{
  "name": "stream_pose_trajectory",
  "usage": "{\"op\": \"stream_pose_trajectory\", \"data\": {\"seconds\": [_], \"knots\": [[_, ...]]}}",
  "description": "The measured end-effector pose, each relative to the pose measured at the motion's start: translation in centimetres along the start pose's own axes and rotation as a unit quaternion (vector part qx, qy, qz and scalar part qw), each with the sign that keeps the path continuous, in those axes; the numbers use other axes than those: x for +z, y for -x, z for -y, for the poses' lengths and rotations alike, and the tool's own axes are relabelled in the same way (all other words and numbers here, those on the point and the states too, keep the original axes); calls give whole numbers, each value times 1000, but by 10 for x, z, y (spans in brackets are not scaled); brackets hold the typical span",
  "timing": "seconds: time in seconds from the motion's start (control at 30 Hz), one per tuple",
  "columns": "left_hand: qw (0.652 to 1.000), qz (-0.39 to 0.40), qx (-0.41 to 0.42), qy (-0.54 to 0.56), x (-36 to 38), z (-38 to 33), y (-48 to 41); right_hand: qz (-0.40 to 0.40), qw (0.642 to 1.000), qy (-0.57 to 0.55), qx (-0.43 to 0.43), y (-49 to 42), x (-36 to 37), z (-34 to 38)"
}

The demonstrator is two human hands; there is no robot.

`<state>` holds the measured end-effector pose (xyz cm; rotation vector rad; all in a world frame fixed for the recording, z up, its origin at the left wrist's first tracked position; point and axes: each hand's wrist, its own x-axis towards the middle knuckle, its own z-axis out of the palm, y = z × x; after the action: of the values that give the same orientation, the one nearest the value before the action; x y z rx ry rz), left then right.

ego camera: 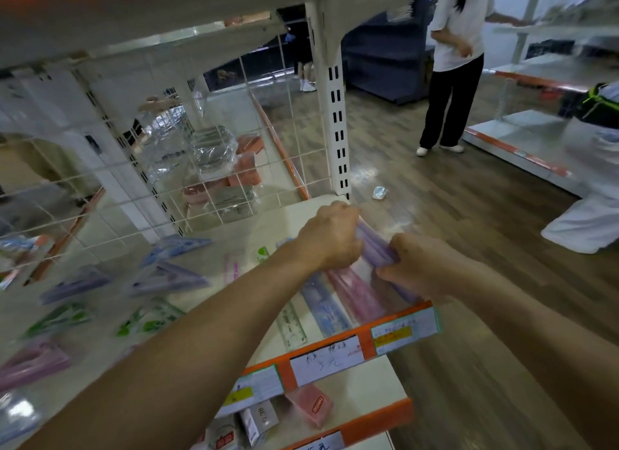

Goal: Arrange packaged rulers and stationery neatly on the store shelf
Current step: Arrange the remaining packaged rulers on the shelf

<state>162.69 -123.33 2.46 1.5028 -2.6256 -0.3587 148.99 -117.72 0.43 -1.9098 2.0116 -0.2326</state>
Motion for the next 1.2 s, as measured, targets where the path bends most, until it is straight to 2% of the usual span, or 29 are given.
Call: {"op": "stream_pose_trajectory", "data": {"seconds": [0.07, 0.1, 0.17, 0.23, 0.27, 0.3, 0.33, 0.37, 0.43, 0.5, 0.67, 0.77, 0.87, 0.93, 1.03, 1.1, 1.17, 1.2], "knots": [[976, -50, -52, 204, -14, 3, 5, -8, 998, -67, 15, 2, -6, -5], [946, -51, -87, 309, -21, 4, 8, -26, 993, -117, 9, 5, -12, -5], [862, 3, -132, 489, -28, 6, 8, -67, 976, -203, -38, 13, -21, -1], [781, 50, -105, 614, -31, 1, 9, -83, 963, -236, -104, 14, -24, 6], [747, 48, -75, 659, -32, -5, 10, -88, 958, -239, -132, 15, -25, 11], [716, 37, -50, 695, -31, -12, 10, -93, 952, -249, -153, 16, -24, 15], [708, 13, -37, 706, -28, -19, 10, -92, 945, -268, -163, 16, -22, 15], [720, -19, -35, 693, -23, -25, 9, -91, 939, -287, -166, 15, -18, 13], [771, -64, -35, 632, -10, -34, 11, -88, 935, -305, -156, 15, -9, 7], [793, -88, -57, 601, 1, -38, 15, -93, 937, -305, -143, 16, 2, 1], [782, -100, -56, 613, 3, -46, 13, -144, 919, -329, -161, 19, 3, 1], [768, -89, -64, 631, 2, -48, 13, -168, 928, -296, -152, 21, 1, 4], [787, -93, -64, 606, 5, -47, 14, -161, 931, -280, -169, 22, 3, 6], [793, -93, -46, 601, 10, -45, 17, -148, 945, -233, -173, 20, 3, 0], [792, -102, -29, 601, 12, -42, 19, -102, 972, -175, -122, 22, -12, -20], [808, -101, -21, 580, 15, -39, 17, -99, 952, -269, -109, 34, -34, -21], [818, -99, -2, 566, 18, -41, 18, -159, 922, -330, -125, 43, -50, -5], [815, -103, -2, 571, 18, -46, 21, -191, 916, -325, -139, 45, -53, 5]]}}
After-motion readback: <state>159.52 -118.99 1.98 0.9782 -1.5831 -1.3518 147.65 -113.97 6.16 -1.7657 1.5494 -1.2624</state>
